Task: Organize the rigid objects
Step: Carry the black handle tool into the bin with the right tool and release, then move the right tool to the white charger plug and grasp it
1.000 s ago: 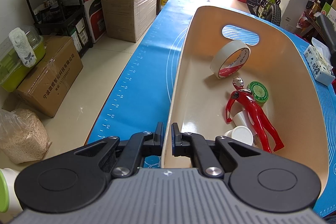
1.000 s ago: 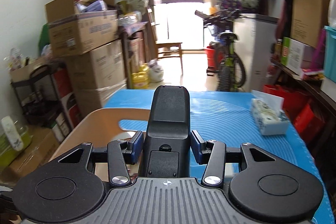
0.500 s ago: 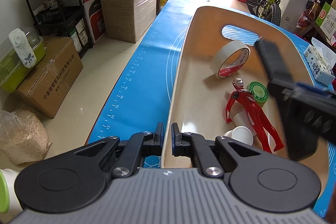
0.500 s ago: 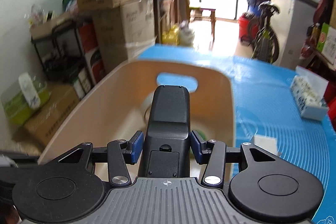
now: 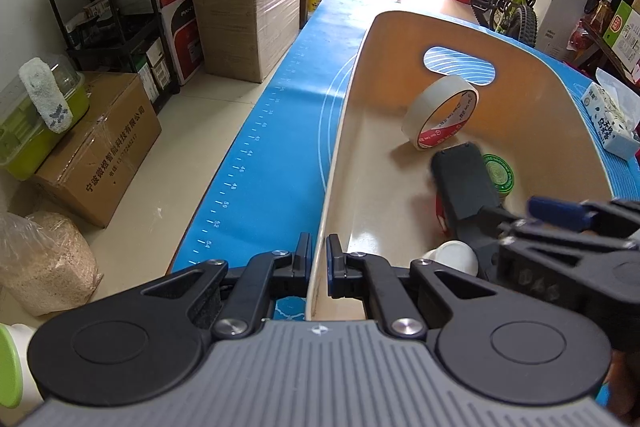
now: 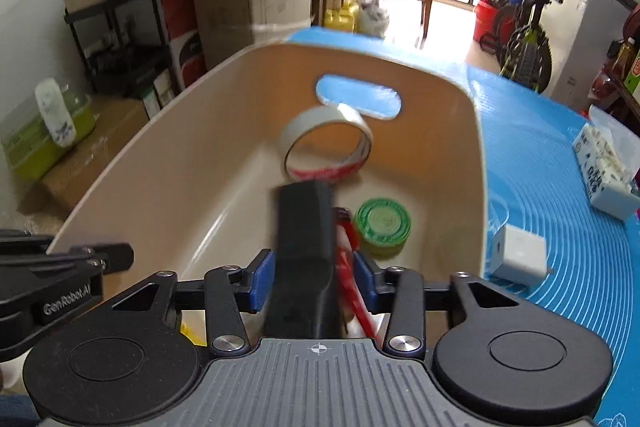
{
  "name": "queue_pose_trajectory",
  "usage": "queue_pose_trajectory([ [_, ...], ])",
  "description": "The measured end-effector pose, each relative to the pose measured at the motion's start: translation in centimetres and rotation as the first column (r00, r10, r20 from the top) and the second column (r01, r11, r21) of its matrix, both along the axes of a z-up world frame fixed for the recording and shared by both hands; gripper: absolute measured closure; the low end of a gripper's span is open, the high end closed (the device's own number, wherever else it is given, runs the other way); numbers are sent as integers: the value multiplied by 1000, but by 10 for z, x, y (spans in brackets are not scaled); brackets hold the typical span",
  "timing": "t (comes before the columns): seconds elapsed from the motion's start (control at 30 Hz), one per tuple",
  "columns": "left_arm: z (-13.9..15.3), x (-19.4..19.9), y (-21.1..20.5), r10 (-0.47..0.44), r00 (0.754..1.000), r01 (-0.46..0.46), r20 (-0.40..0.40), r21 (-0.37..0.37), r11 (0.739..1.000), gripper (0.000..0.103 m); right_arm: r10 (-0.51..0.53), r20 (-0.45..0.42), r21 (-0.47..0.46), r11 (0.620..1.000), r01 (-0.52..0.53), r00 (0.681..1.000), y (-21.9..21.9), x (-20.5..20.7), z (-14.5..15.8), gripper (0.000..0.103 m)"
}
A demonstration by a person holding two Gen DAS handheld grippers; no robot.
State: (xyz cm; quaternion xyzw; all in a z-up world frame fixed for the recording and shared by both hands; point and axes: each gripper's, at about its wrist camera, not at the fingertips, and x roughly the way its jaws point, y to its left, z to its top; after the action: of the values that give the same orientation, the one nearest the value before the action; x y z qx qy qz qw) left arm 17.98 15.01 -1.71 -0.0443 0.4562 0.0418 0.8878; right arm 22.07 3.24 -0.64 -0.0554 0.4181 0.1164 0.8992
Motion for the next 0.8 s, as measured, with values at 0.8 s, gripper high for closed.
queue_pose_trajectory([
  [0.8,0,-1,-2,2,1000,-2,6,12,1000,94,-372,170,38,928,371,913,-186,16,18,13],
])
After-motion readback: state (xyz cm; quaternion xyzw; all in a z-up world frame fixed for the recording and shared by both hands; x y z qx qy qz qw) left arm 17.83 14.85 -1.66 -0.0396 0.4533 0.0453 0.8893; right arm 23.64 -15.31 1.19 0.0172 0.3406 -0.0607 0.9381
